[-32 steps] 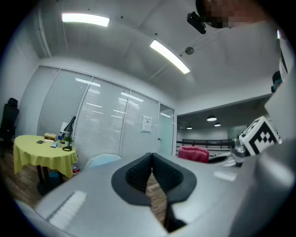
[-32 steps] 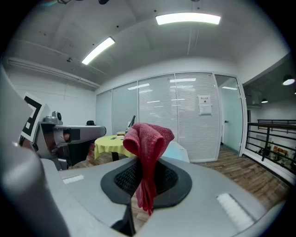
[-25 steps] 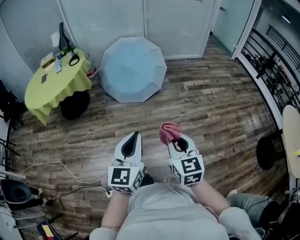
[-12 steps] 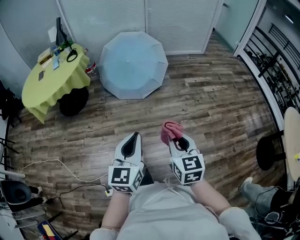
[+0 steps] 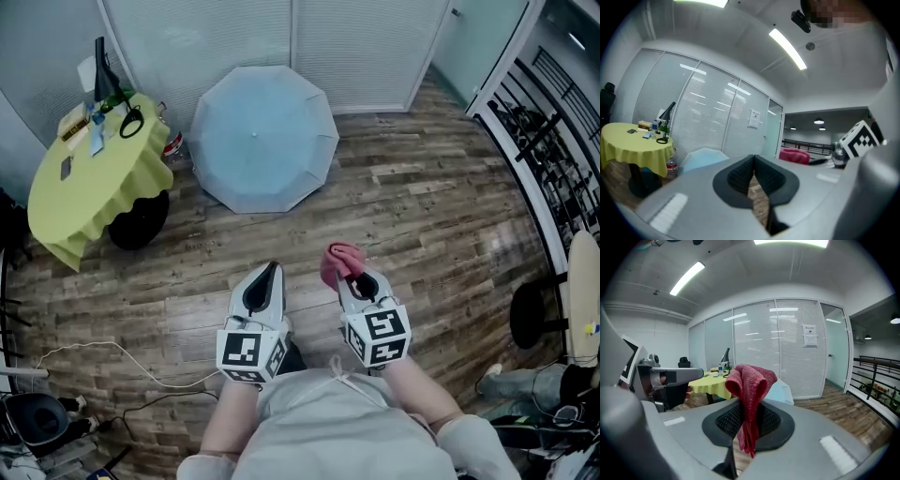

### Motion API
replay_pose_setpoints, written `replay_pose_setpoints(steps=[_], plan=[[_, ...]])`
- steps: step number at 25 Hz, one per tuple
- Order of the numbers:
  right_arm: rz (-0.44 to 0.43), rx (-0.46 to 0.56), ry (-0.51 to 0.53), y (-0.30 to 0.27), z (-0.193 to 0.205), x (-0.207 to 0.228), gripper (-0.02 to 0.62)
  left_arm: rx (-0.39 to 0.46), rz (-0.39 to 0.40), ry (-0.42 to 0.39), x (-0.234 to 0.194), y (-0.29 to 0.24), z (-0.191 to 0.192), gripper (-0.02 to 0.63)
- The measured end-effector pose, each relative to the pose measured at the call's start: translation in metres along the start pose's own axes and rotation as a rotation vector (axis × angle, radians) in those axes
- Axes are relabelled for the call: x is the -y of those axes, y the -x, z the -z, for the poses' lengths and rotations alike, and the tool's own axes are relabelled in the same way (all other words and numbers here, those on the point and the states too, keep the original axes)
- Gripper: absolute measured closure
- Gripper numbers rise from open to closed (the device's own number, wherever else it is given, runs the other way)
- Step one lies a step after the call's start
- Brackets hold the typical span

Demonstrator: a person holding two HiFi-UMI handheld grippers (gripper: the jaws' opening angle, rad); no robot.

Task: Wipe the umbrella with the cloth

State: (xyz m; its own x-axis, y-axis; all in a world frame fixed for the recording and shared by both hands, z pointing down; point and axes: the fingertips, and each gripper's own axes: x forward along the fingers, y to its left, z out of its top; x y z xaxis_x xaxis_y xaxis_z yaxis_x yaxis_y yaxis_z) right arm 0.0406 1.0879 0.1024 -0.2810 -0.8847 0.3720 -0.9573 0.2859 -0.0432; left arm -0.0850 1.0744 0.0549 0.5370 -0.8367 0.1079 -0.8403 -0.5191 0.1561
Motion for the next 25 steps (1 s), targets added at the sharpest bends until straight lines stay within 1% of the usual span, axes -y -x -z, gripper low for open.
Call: replay_pose_setpoints(steps=[5, 10, 14, 19, 22, 25], plan=[[0.021, -0.014, 0.0, -0.101, -0.041, 0.002, 0.545, 0.005, 0.004, -0.002, -0.088, -0.073, -0.028, 0.6], [0.02, -0.031, -0.012, -0.179, -0.064, -0.002, 0.545, -0.019, -0.012, -0.007, -0.156, -0.117, -0.037, 0.6], [0.012, -0.062, -0.011, -0.225, -0.072, 0.004, 0.545, -0.038, -0.04, 0.014, -0.192, -0.142, -0.034, 0.6], [-0.017, -0.08, -0.009, -0.284, -0.075, 0.013, 0.543, -0.063, -0.096, 0.036, -0.233, -0.177, -0.021, 0.6], [-0.045, -0.09, -0.008, -0.324, -0.081, 0.028, 0.543, -0.083, -0.122, 0.038, -0.251, -0.212, -0.015, 0.6], [-0.076, -0.1, -0.004, -0.374, -0.095, 0.051, 0.543, -0.094, -0.156, 0.038, -0.272, -0.26, -0.017, 0.6]])
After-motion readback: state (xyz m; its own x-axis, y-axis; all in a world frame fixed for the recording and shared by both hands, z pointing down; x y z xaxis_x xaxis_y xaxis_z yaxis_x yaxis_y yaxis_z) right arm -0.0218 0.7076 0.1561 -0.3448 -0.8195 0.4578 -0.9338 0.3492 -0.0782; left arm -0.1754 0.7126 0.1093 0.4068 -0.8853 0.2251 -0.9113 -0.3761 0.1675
